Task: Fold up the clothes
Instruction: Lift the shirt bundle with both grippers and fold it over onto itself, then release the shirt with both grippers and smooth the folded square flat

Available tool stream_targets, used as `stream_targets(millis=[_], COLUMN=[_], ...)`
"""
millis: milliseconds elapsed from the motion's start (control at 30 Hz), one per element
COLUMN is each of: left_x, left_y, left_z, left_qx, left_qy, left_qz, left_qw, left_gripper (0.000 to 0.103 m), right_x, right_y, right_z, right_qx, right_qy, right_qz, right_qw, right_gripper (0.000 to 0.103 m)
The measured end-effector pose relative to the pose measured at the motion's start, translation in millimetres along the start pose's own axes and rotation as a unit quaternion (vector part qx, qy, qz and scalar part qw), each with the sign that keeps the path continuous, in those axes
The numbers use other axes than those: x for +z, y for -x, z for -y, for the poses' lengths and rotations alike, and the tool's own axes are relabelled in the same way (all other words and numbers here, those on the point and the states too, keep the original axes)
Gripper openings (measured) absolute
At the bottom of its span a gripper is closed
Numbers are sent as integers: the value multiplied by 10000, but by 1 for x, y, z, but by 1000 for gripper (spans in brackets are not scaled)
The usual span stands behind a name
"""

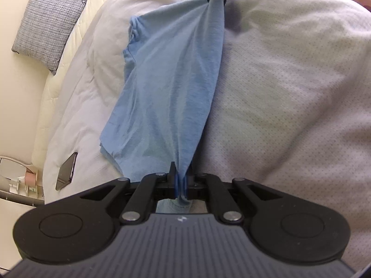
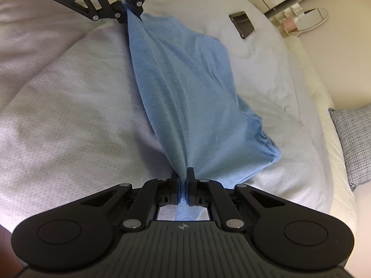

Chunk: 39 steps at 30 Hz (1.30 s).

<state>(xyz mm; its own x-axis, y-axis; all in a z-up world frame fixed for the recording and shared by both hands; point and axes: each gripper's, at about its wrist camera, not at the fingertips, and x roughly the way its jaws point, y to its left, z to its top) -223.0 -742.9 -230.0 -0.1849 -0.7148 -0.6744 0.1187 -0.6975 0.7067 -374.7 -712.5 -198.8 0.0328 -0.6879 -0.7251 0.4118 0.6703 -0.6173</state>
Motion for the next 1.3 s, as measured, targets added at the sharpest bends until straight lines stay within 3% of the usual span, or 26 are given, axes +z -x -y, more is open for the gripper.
stream_targets(millis=[333, 500, 633, 767, 867, 900, 1000, 1167, 1300], left_x=[-13, -26, -33, -23, -3, 5, 28, 31, 17], left_y=[-5, 9, 21, 12, -9, -17, -44, -94, -111], left_z=[-4, -15, -39, -80, -106, -112, -120, -124, -126], left_qx=[-133, -268, -134, 205, 359, 354, 272, 22, -104], left_qy=[-240, 20, 451, 1248, 1714, 1795, 1822, 1990, 2203], left_qz=[-158, -439, -582, -606, -487, -425, -239, -460, -694], left_qw=[9995, 9987, 9972, 9901, 9834, 9822, 9826, 9789, 9729], left_gripper=[7, 11, 11, 11, 11, 11, 14, 18, 18], right_x=[-9, -27, -37, -30, -14, -9, 6, 16, -2], right_y=[-6, 6, 18, 26, 12, 3, -31, -85, -106], right_z=[-4, -3, 14, 47, 78, 87, 113, 146, 174], right_qx=[-20, 26, -5, -212, -172, -130, 44, 257, 81], right_qy=[49, -152, -566, -1097, -1494, -1629, -2068, -2291, -2652], right_qz=[-167, -466, -668, -487, -256, -204, -79, 1, -14], right_qw=[9998, 9988, 9962, 9926, 9883, 9863, 9783, 9731, 9642], right_gripper=[4, 8, 9, 13, 17, 22, 23, 20, 16])
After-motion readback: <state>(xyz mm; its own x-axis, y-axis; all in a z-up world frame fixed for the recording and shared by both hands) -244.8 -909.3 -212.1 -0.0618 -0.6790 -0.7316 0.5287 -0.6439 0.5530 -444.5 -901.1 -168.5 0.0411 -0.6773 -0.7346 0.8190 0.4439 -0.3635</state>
